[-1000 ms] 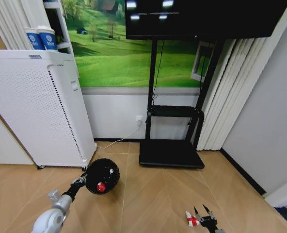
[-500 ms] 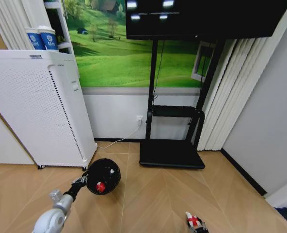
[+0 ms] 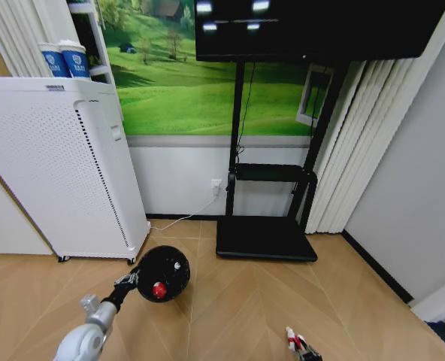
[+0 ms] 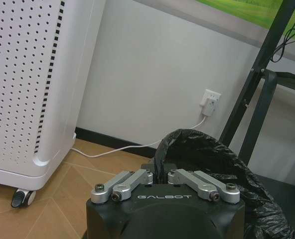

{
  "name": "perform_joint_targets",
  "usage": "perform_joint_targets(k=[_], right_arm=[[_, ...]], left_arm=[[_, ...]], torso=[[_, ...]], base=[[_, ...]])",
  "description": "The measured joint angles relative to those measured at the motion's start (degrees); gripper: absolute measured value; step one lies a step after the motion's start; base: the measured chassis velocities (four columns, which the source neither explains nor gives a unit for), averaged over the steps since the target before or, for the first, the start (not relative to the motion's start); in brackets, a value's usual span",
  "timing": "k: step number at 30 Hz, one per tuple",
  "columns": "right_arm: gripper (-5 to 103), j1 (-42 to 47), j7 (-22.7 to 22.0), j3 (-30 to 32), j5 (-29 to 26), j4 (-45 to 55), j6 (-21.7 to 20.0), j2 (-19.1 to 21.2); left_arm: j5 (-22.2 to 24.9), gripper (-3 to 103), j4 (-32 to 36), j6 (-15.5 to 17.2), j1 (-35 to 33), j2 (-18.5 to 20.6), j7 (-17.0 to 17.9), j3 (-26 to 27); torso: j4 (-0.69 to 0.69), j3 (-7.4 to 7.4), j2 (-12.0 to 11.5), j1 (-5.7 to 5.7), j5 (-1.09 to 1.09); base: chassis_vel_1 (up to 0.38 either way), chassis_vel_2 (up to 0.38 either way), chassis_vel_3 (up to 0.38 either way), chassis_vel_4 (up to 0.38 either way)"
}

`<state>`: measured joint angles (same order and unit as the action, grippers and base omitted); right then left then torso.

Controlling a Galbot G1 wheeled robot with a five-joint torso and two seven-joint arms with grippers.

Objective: Pick up the trash bin and place the garbage on the floor into it.

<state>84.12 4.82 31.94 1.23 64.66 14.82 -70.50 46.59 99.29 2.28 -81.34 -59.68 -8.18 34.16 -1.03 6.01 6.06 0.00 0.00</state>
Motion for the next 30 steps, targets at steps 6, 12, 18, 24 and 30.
perform_joint_targets(k=[6,12,18,24,30], right_arm=[[0,0.14,-0.91,0.09,-0.68,0.27,0.60,-0.42],[0,0.41,-0.99,0.28,-1.25,1.18,0.67,-0.39],[0,0.50,-1.27,0.36,-1.58,1.58,0.98,-0.36],[0,3.77,-0.45,2.18,-6.51,12.53,2.11,0.19],[0,8.44,0.41,2.22,-12.13,30.86,-2.09,1.35]], left_arm=[[0.18,7,-0.02,0.00,0.07,-0.02,0.05,-0.05],[0.21,7,-0.07,0.02,0.19,-0.02,0.10,-0.24],[0.22,7,-0.09,0.02,0.23,-0.03,0.11,-0.37],[-1.85,7,-0.02,0.00,1.21,1.70,0.11,-3.61],[-6.54,7,2.44,-0.36,2.90,4.96,-0.65,-8.24]], torso=[[-0.01,0.00,0.00,0.00,0.01],[-0.01,0.01,0.00,0.00,0.01],[-0.01,0.01,0.00,0.00,0.01],[-0.01,0.01,0.00,0.00,-0.01],[0.00,0.00,0.00,0.00,-0.01]], base=[[0.000,0.000,0.000,0.000],[0.000,0.000,0.000,0.000],[0.000,0.000,0.000,0.000],[0.000,0.000,0.000,0.000],[0.000,0.000,0.000,0.000]])
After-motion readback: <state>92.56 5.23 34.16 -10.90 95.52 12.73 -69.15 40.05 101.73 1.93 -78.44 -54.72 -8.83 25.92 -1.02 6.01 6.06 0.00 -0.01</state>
